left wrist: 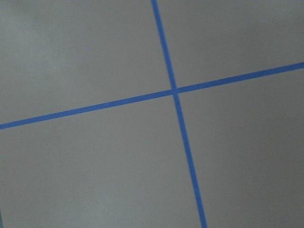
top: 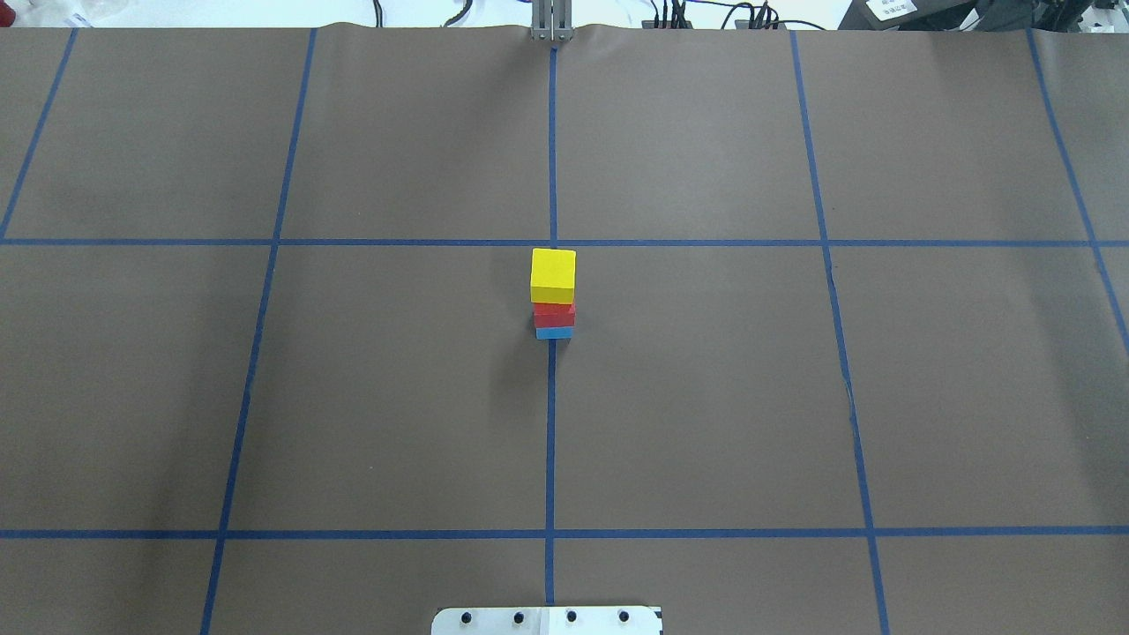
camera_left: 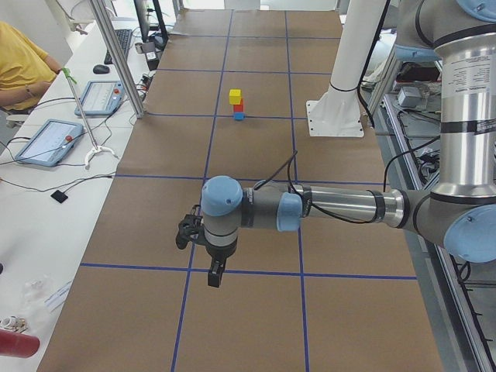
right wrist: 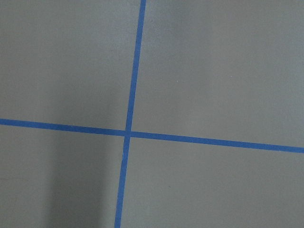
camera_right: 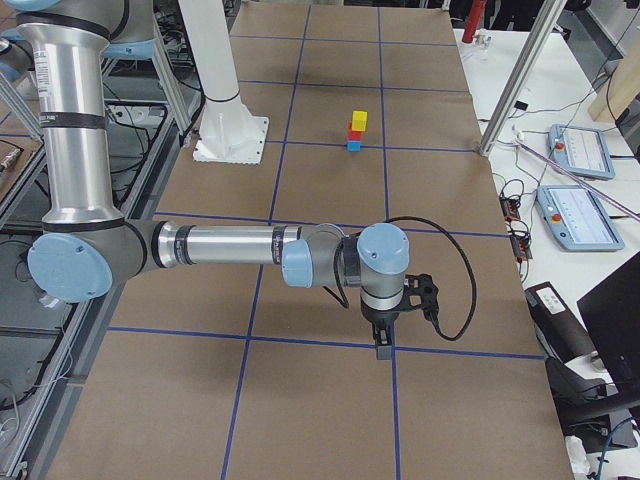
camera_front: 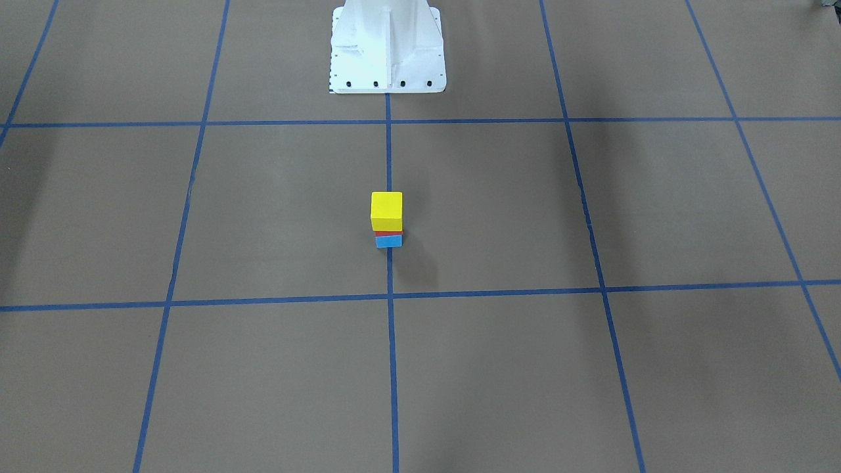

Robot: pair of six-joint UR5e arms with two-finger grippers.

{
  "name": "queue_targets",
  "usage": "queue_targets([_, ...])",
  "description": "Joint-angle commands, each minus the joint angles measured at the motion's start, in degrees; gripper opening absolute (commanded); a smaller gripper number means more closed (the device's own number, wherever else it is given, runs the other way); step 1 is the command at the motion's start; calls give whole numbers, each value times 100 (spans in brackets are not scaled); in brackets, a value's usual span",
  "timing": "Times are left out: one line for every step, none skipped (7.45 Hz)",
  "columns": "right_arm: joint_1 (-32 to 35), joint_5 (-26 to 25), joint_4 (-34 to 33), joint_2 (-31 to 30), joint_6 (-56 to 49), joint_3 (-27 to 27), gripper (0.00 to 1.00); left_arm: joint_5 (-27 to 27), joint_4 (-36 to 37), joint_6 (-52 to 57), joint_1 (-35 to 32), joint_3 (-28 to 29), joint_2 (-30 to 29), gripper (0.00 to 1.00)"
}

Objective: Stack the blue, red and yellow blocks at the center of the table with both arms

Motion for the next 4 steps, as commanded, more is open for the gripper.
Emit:
queue_targets([-8, 8, 54, -326, -43, -8, 100, 8, -354, 5, -72, 37, 164, 100])
queue_targets([-9, 7, 54, -424, -78, 79, 100, 8, -363, 40, -63, 19, 191, 100])
queue_targets([-9, 7, 54, -468, -96, 98, 100, -1, -372, 58, -63, 10, 182, 100])
queue_targets([-9, 16, 54, -486, -105, 72, 100, -10, -450, 58, -63, -51, 182, 100])
